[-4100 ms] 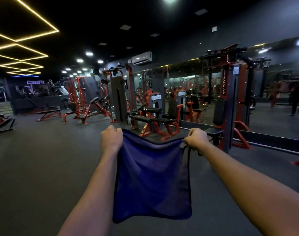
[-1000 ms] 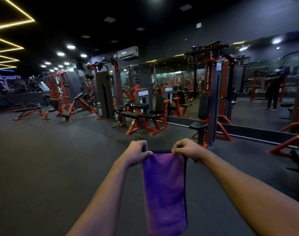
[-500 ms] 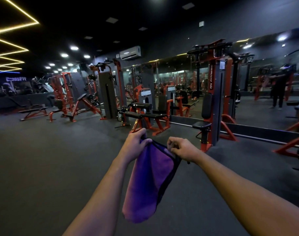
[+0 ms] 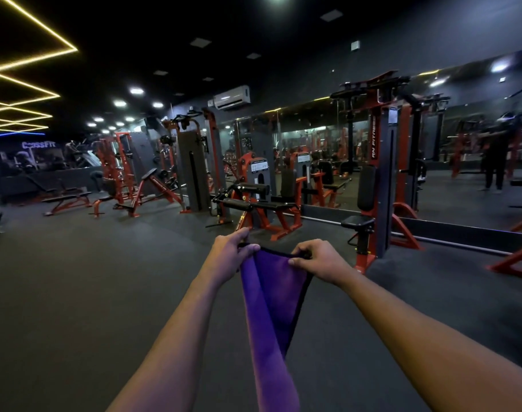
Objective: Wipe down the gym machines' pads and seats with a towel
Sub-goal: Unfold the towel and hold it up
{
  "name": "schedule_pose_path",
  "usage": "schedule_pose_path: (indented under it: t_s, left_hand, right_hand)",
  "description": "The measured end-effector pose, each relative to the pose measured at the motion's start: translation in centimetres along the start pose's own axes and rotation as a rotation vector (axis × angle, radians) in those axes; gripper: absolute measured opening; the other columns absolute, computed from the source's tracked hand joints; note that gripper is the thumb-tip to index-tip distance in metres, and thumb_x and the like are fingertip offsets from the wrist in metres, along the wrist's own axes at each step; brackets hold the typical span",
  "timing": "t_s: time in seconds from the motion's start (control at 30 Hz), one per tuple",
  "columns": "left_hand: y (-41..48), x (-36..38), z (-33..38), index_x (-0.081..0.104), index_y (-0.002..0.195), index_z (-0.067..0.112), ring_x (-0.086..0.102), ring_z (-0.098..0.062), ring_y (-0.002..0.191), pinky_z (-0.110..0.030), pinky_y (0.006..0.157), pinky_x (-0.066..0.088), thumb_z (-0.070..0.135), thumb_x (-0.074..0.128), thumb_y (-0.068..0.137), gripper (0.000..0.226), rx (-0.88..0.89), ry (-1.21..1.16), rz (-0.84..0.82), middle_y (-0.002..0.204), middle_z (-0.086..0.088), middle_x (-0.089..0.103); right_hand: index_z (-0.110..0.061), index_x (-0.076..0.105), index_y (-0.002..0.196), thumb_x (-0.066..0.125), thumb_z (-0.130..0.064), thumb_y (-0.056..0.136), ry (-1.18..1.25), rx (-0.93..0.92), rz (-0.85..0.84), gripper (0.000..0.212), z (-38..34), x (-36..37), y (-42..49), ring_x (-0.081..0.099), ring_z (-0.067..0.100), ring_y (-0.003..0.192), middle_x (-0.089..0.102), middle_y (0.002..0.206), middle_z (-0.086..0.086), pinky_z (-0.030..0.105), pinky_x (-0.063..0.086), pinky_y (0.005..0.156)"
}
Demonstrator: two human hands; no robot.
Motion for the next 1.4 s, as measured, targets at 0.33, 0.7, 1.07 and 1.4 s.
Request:
schedule_pose_path:
  t_s: [0.33, 0.7, 1.07, 1.4]
  left_hand:
    - [-1.2, 2.8, -1.5, 0.057, 0.081, 0.001, 0.067, -0.013, 0.065, -0.035, 0.064, 0.062, 0.009, 0.079, 0.084, 0.023, -0.069, 0.013, -0.381, 0.075, -0.008, 0.066]
    - [0.4, 1.7, -0.4, 0.073, 0.099, 0.020, 0.066, -0.015, 0.087, -0.033, 0.079, 0.057, 0.018, 0.082, 0.080, 0.020, -0.027, 0.205, -0.140, 0.092, 0.002, 0.070]
    - [0.6, 1.3, 4.2, 0.053, 0.096, 0.011, 0.052, -0.001, 0.069, -0.011, 0.058, 0.035, 0.010, 0.062, 0.096, 0.009, 0.124, 0.032, -0.021, 0.074, 0.008, 0.057]
    - [0.2, 0.4, 2.3, 0.048, 0.101, 0.020, 0.061, -0.013, 0.087, -0.019, 0.071, 0.038, 0.012, 0.063, 0.097, 0.017, 0.098, -0.095, 0.142, 0.095, 0.000, 0.064]
  right_hand:
    - [-0.020, 0.078, 0.096, 0.067, -0.002, 0.089, -0.117, 0.044, -0.046, 0.022, 0.3, -1.5, 0.5, 0.065, 0.000, 0.093, 0.071, 0.097, -0.009, 0.009, 0.050, 0.072]
    - [-0.027, 0.072, 0.108, 0.068, 0.001, 0.087, -0.165, 0.198, -0.132, 0.035, 2.1, -1.1, 0.1, 0.065, 0.005, 0.093, 0.068, 0.102, -0.005, 0.013, 0.052, 0.069]
    - [-0.024, 0.070, 0.093, 0.066, -0.034, 0.086, 0.108, 0.166, -0.085, 0.013, -1.1, 0.1, 1.6, 0.066, 0.020, 0.100, 0.070, 0.104, 0.003, 0.038, 0.055, 0.089]
    - [-0.027, 0.060, 0.088, 0.046, -0.043, 0.103, 0.166, -0.010, -0.060, 0.026, -5.6, 0.8, 1.8, 0.061, 0.011, 0.085, 0.064, 0.092, -0.002, 0.027, 0.044, 0.075]
Point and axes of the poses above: each hand's wrist, its own y-axis towards the middle knuckle, its own x-axis out of the palm, z = x × y, the point moved 9 cm from there along y, towards the middle knuckle
